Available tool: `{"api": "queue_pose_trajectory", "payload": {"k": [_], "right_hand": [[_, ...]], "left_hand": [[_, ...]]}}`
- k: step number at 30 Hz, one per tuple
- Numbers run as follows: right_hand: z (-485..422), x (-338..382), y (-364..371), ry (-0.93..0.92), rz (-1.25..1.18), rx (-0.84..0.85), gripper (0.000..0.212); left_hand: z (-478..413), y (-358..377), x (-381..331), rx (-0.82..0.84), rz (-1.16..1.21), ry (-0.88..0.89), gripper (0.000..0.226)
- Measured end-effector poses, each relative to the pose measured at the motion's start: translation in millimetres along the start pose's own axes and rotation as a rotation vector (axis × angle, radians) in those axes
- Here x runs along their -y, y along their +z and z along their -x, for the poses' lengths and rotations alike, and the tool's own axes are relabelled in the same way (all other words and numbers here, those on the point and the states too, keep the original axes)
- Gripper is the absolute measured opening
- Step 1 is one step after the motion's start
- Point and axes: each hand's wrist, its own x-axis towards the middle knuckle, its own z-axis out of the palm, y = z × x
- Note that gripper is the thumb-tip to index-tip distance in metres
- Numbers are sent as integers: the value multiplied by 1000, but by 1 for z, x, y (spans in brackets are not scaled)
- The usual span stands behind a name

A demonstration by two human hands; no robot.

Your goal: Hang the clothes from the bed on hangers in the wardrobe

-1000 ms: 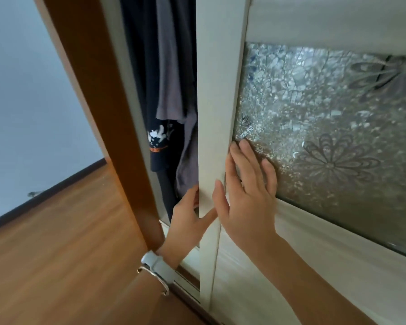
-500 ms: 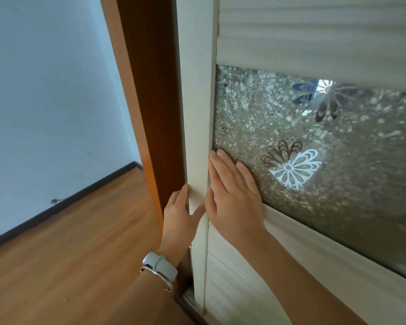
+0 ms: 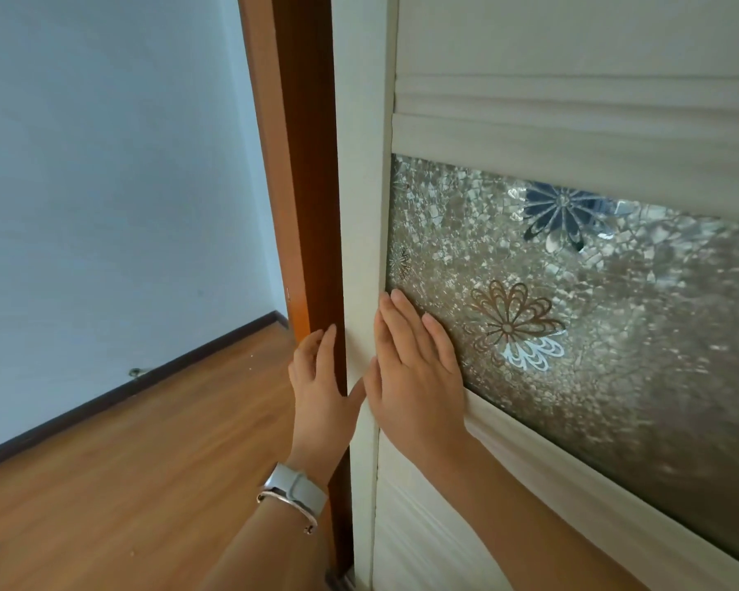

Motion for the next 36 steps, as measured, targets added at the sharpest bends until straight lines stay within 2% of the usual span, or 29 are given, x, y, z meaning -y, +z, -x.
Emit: {"api": "queue_pose_trajectory", "payload": {"k": [5, 15, 20, 30, 34, 36], "right_hand": [[-7, 6, 4, -9, 12, 20, 53], [-17, 17, 16, -28, -2, 38, 54], [-29, 27, 25, -43, -35, 11, 49], [-32, 26, 25, -82, -77, 22, 48], [-34, 20, 11, -142, -187, 45, 44], [-35, 16, -2, -139, -365, 38, 36]], "left_hand": [[-11, -1, 4, -13, 39, -29, 83], [-37, -6, 20, 48, 32, -83, 87], [-46, -16, 16, 82, 48, -124, 72], [-54, -22, 17, 152, -20, -128, 68], [-47, -36, -4, 166, -28, -33, 39], [-37, -50, -19, 172, -6, 64, 40]]}}
